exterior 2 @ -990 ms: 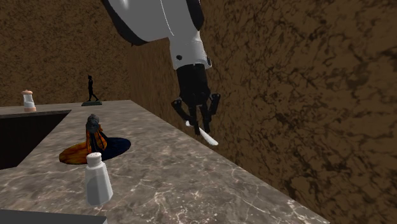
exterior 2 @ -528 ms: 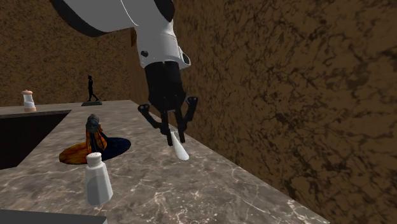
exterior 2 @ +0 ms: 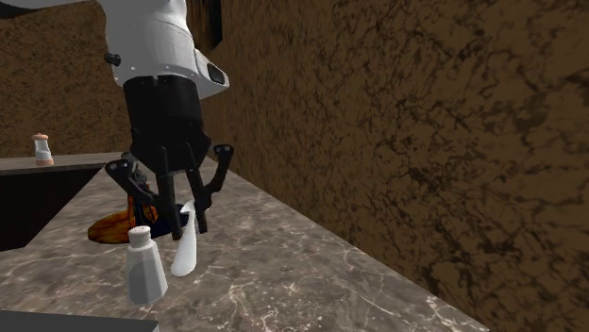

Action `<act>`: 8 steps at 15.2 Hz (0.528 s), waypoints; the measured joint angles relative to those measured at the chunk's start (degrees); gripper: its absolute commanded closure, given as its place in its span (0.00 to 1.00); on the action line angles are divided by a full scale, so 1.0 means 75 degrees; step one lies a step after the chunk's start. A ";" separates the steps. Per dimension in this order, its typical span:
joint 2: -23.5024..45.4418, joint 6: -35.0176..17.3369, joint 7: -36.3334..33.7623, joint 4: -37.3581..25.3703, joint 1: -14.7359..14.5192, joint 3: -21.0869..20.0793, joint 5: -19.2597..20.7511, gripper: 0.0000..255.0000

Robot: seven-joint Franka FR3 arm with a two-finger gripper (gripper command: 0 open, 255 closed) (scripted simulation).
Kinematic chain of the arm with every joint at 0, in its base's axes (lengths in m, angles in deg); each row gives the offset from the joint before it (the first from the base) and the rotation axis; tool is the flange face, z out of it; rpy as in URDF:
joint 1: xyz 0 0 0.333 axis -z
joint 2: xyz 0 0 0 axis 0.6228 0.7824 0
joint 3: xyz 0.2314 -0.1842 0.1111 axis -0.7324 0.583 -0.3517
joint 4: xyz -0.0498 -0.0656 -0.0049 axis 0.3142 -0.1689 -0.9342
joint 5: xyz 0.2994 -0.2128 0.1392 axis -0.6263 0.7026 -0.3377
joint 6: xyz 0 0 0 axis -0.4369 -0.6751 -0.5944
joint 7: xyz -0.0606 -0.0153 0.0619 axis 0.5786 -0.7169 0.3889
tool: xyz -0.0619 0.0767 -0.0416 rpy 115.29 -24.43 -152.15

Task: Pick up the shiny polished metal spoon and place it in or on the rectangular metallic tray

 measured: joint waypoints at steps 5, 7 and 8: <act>-0.1061 0.0199 -0.0409 0.0891 -0.0432 -0.0319 -0.0518 1.00; -0.1530 0.0391 -0.0576 0.1175 -0.0643 -0.0454 -0.0764 1.00; -0.1759 0.0442 -0.0644 0.1361 -0.0741 -0.0506 -0.0877 1.00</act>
